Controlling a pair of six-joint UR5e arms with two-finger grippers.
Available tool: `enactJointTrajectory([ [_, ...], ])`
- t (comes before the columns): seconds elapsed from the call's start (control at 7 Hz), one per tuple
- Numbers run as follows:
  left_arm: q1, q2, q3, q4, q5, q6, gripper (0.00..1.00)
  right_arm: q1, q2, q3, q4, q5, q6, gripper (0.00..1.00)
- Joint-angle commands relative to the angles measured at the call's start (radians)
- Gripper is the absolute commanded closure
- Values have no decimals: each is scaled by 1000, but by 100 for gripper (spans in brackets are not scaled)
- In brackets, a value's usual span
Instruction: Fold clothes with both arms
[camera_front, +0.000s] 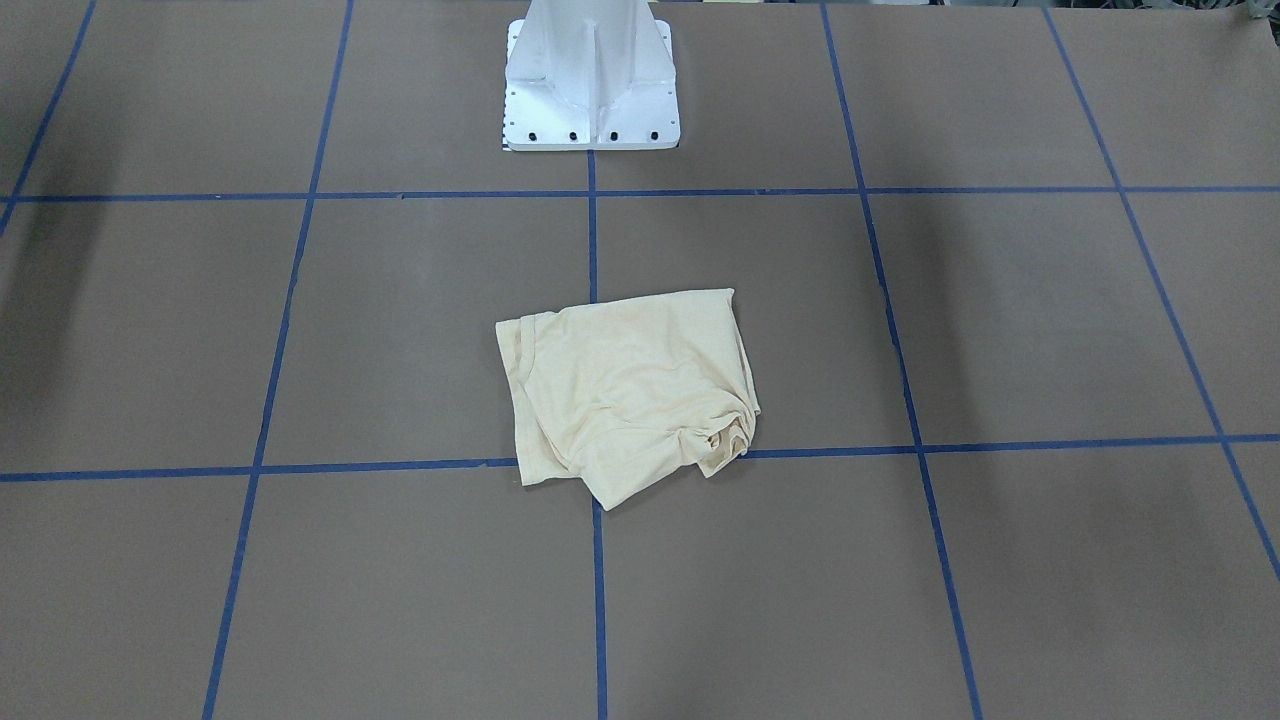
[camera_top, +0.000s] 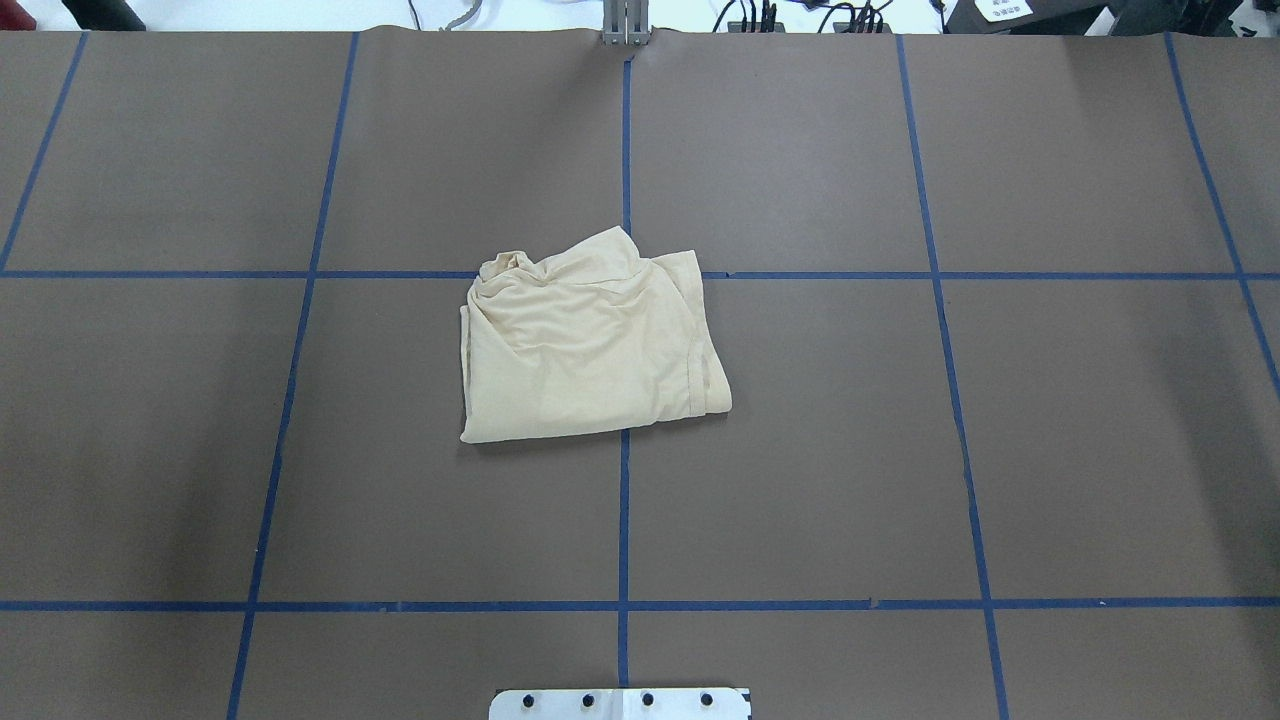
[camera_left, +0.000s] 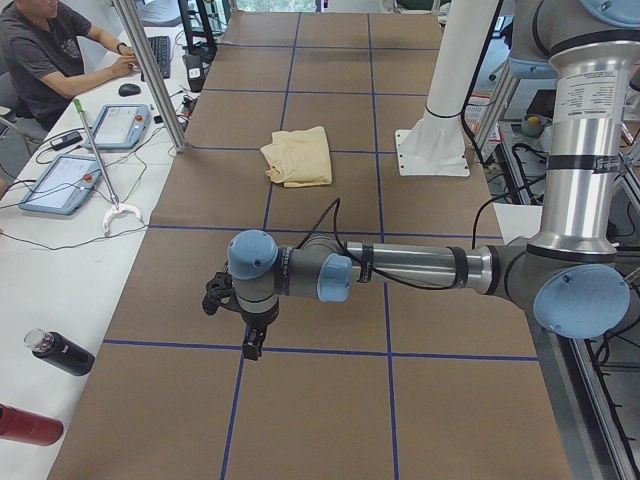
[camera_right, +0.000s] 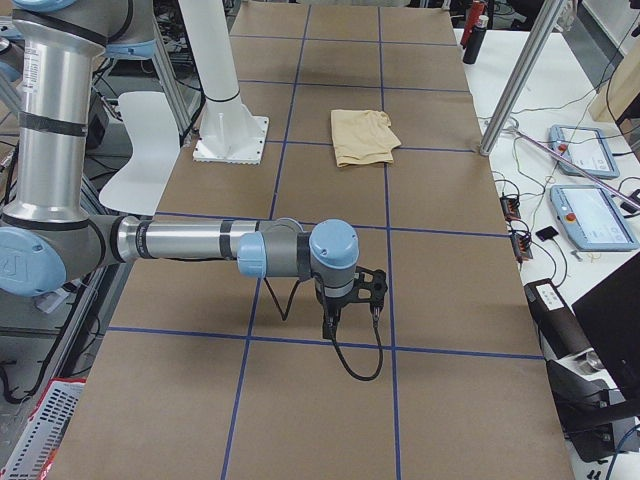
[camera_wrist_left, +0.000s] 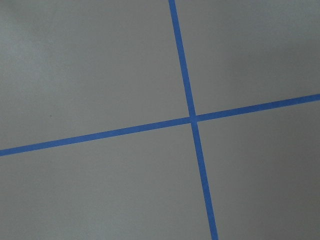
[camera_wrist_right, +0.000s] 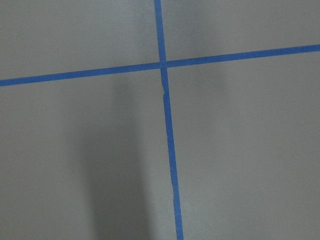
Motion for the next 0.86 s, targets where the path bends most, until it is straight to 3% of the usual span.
enactJointTrajectory([
  [0.0,0,0,0,0,0,-1,0,0,-5,-1,-1,-10,2,0],
  [0.71,2,-2,-1,0,-2,-1,0,0,-5,-4,-1,-18,33,0],
])
